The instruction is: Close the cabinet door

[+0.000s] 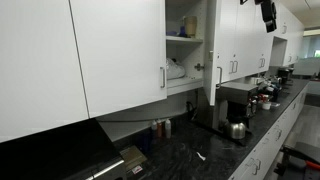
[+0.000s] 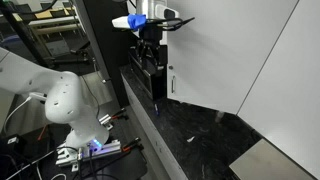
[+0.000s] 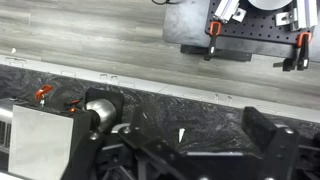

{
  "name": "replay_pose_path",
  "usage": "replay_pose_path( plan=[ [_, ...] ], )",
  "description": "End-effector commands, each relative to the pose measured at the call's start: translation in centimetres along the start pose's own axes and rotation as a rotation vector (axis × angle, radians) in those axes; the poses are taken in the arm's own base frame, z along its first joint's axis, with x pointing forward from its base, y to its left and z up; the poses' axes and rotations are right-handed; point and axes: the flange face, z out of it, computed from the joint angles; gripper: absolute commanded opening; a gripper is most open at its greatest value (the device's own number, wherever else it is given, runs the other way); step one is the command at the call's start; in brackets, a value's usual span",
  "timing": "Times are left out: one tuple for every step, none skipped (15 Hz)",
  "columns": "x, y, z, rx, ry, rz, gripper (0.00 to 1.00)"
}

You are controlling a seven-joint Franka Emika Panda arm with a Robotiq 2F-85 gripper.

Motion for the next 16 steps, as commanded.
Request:
replay_pose_path(
  plan=[
    [0.0,0.0,-0.1,0.001,-0.001,0.0,1.0],
    [0.0,0.0,-0.1,0.001,-0.001,0.0,1.0],
    [0.0,0.0,-0.1,0.001,-0.001,0.0,1.0],
    [0.0,0.0,-0.1,0.001,-0.001,0.0,1.0],
    [0.0,0.0,-0.1,0.001,-0.001,0.0,1.0],
    [0.0,0.0,-0.1,0.001,-0.001,0.0,1.0],
    [0.0,0.0,-0.1,0.001,-0.001,0.0,1.0],
    [0.0,0.0,-0.1,0.001,-0.001,0.0,1.0],
    [0.0,0.0,-0.1,0.001,-0.001,0.0,1.0],
    [0.0,0.0,-0.1,0.001,-0.001,0.0,1.0],
    [0.0,0.0,-0.1,0.001,-0.001,0.0,1.0],
    [0.2,0.4,0.1,0.008,0.001,0.011,1.0],
    [0.3,1.0,0.2,0.015,0.006,0.025,1.0],
    [0.3,1.8,0.4,0.03,0.014,0.052,1.0],
    [0.3,2.5,0.6,0.044,0.025,0.076,1.0],
    [0.5,3.5,0.7,0.062,0.048,0.113,1.0]
  ],
)
